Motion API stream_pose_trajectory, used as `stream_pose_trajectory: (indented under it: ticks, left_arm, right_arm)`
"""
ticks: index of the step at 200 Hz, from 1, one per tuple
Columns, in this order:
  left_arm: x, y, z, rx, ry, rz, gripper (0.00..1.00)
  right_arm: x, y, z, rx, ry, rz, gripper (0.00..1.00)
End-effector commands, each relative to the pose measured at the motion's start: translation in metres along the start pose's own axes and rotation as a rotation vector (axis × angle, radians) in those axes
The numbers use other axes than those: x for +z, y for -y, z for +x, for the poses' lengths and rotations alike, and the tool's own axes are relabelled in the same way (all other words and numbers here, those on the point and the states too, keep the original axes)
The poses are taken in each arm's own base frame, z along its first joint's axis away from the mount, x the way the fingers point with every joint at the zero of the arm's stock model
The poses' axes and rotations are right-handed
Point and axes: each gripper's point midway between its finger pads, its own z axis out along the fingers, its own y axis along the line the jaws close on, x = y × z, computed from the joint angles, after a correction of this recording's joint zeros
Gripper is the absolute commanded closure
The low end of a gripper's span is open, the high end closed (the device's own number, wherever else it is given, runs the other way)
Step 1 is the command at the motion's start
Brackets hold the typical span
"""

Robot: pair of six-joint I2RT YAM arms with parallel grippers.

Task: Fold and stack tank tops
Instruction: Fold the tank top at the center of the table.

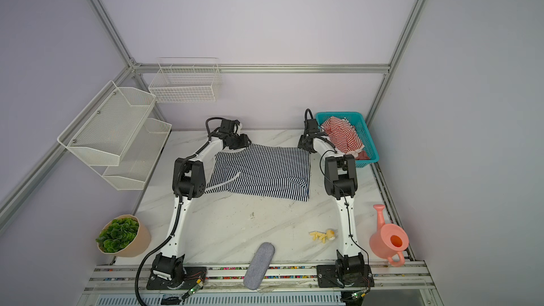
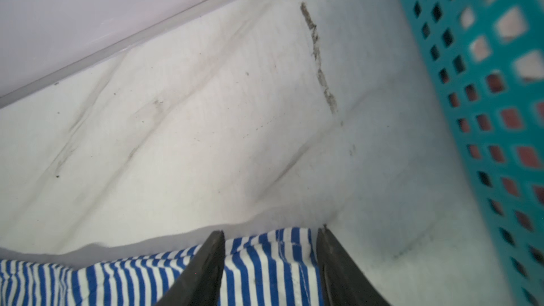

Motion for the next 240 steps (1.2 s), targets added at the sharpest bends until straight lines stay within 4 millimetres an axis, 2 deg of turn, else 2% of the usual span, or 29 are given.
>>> stream_pose_trajectory:
  ticks: [1, 35, 58, 151, 182, 240]
  left_arm:
    - [-0.015, 0.017, -0.033, 0.045, 0.089, 0.029, 0.53]
    - [-0.013, 0.014, -0.031, 0.044, 0.085, 0.017, 0.64]
    - [-0.012, 0.012, -0.032, 0.04, 0.087, 0.009, 0.72]
    - [-0.017, 0.02, -0.04, 0.035, 0.115, 0.034, 0.93]
    - [-0.02, 0.022, -0.042, 0.032, 0.123, 0.04, 1.0]
    - [-0.04, 0.031, -0.049, 0.047, 0.169, 0.057, 1.0]
  right_arm:
    - [0.013, 0.022, 0.013, 0.022, -0.047, 0.052, 0.46]
    - [0.016, 0.023, 0.016, 0.02, -0.051, 0.056, 0.47]
    - [0.015, 0.021, 0.013, 0.021, -0.048, 0.044, 0.54]
    - [0.006, 0.011, 0.009, 0.012, -0.04, -0.005, 1.0]
    - [-0.001, 0.005, 0.003, 0.006, -0.025, -0.028, 1.0]
    - [-0.025, -0.009, -0.007, -0.008, 0.024, -0.109, 1.0]
